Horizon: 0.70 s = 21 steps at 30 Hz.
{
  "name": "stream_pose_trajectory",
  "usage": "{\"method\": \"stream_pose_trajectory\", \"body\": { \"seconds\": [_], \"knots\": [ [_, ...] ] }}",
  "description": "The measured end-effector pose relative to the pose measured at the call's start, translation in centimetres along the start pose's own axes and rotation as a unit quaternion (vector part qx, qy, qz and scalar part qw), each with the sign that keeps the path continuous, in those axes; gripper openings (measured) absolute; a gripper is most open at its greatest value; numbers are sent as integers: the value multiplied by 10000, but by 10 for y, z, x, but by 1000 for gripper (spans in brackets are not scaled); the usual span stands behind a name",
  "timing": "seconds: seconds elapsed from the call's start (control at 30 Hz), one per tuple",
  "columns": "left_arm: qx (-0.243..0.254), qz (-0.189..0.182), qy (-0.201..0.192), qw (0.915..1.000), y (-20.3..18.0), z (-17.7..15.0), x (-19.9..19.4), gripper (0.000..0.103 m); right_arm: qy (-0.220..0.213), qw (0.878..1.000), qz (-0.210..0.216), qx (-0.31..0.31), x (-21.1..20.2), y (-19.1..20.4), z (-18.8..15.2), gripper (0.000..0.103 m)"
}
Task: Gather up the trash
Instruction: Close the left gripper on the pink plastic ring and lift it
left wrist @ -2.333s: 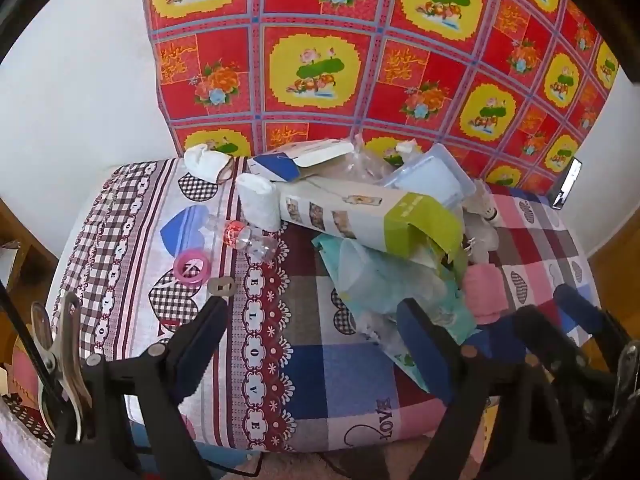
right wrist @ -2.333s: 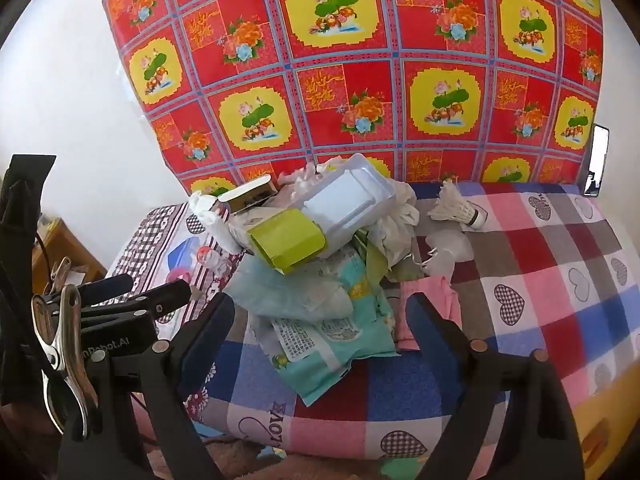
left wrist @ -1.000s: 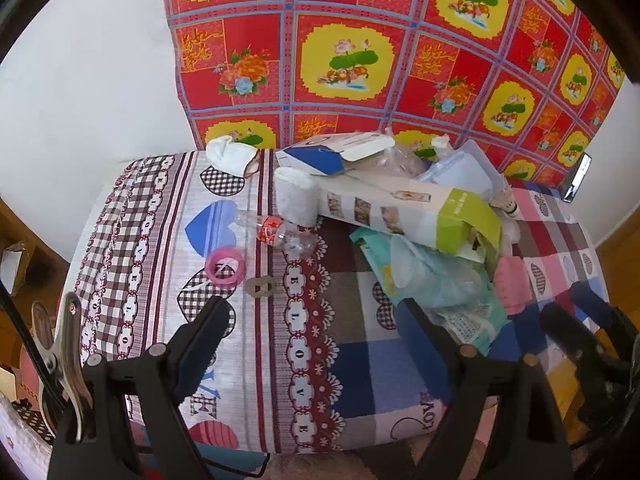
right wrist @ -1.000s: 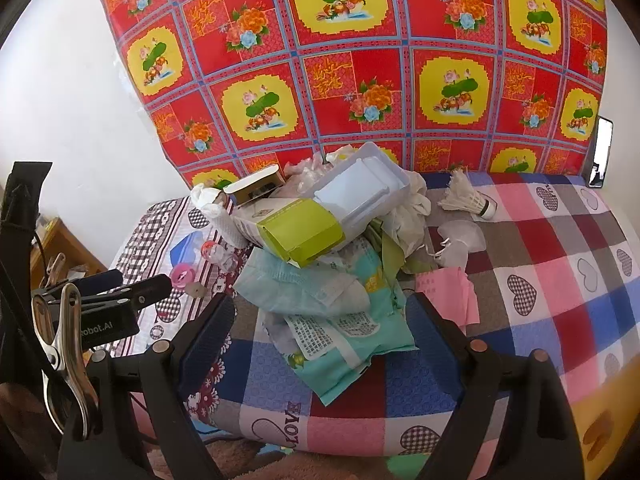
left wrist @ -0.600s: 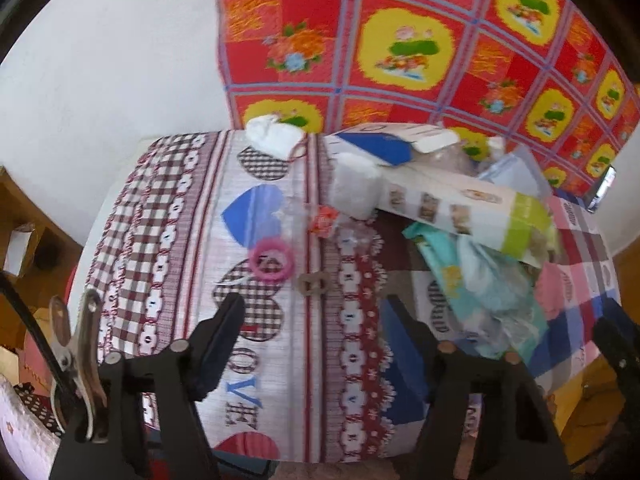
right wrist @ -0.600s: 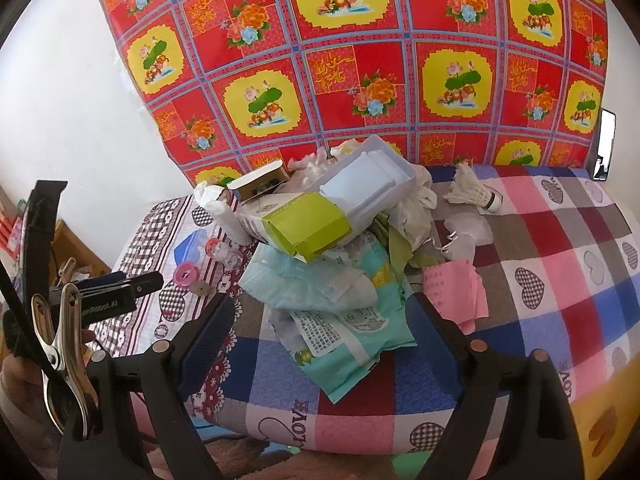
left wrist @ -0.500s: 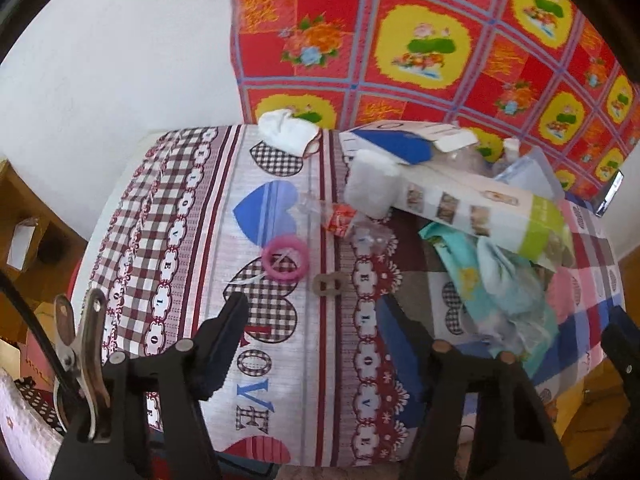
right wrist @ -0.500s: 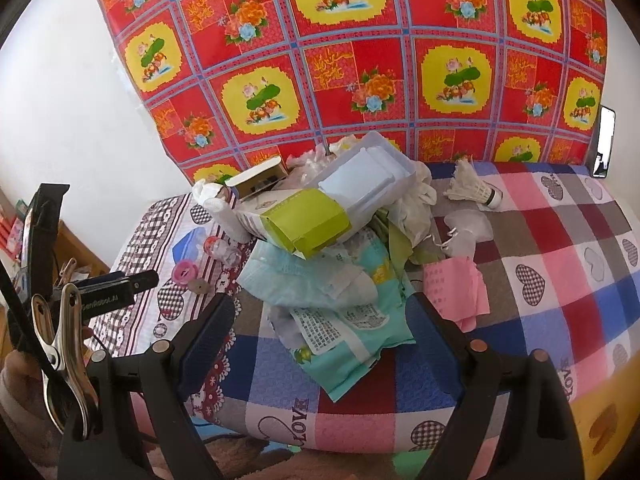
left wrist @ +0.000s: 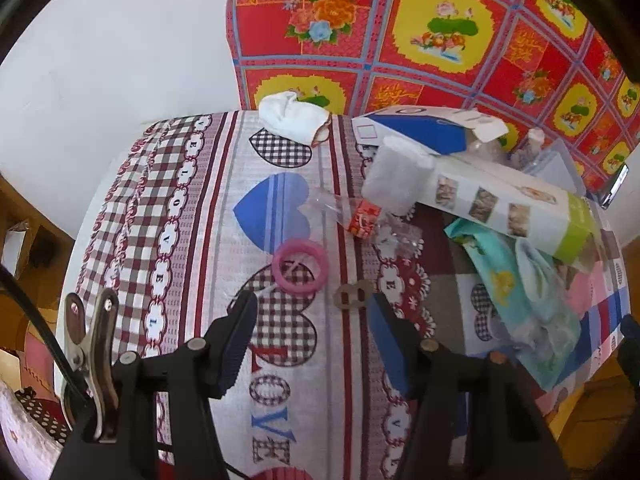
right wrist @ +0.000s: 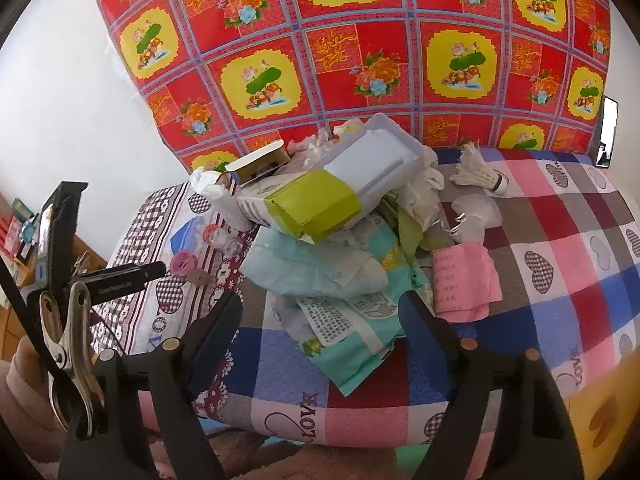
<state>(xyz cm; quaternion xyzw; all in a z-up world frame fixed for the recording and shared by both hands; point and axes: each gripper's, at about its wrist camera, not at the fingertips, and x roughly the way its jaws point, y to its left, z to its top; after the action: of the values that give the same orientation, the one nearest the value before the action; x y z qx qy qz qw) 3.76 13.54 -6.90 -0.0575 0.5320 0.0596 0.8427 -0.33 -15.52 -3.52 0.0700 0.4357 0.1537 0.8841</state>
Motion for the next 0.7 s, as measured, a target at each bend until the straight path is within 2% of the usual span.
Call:
{"method": "stream_pose_trajectory", "body": {
  "seconds": [0.27, 0.57, 0.7],
  "knots": [
    [110, 127, 84, 9998, 5, 10, 28, 62, 86, 10000, -31, 34, 3, 12, -7, 83],
    [140, -80, 260, 9995, 9, 20, 57, 62, 83, 9996, -238, 85, 0, 21, -16, 83],
    [199, -62, 305, 9993, 7, 21, 67, 62, 100, 9994, -315, 69, 0, 26, -20, 83]
  ]
}}
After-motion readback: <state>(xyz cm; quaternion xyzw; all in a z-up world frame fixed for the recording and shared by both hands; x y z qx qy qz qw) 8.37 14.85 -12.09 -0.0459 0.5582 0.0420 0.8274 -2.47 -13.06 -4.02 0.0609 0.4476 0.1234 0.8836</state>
